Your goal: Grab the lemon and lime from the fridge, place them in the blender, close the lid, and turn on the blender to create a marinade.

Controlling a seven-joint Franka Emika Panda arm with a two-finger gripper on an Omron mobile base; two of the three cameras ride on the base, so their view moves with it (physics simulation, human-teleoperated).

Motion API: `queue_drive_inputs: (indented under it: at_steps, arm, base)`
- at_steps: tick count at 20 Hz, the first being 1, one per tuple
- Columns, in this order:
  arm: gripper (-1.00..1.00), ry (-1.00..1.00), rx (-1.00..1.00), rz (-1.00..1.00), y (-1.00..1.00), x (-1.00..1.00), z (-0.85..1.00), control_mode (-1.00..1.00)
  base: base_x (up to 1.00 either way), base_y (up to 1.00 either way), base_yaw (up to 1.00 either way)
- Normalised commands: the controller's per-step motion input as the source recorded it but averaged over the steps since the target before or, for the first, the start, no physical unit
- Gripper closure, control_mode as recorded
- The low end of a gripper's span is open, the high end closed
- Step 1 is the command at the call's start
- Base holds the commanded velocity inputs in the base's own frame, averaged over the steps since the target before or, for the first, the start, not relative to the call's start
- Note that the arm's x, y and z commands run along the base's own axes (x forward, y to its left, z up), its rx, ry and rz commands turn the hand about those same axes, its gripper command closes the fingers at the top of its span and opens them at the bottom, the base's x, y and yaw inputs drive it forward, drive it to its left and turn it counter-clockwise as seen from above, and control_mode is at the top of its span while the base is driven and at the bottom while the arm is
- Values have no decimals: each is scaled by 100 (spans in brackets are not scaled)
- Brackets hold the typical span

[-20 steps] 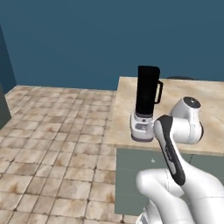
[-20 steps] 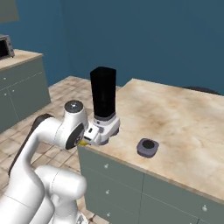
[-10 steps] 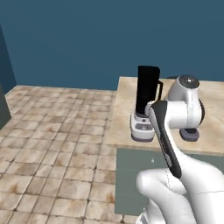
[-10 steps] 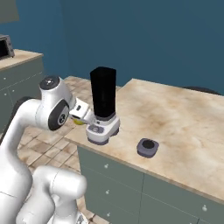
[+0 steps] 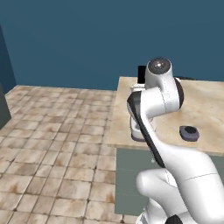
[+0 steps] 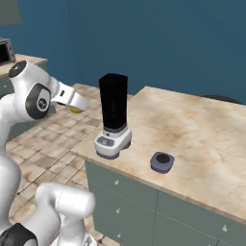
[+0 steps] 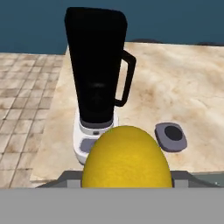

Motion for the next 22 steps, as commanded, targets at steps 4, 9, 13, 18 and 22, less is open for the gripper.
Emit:
queue_drive_inputs:
  at_steps: [4, 9, 13, 18, 22]
  arm:
    - [100, 0, -1, 2, -30, 27, 43, -100]
    - [100, 0, 0, 2, -29, 39, 33, -100]
    - [100, 0, 0, 0, -8, 24, 51, -100]
    - [100, 0, 0, 0, -1, 25, 41, -100]
    - [100, 0, 0, 0, 0, 42, 10, -100]
  base:
    - [0, 0, 0]
    - [0, 0, 0]
    - [0, 0, 0]
    - [0, 0, 0]
    - [0, 0, 0]
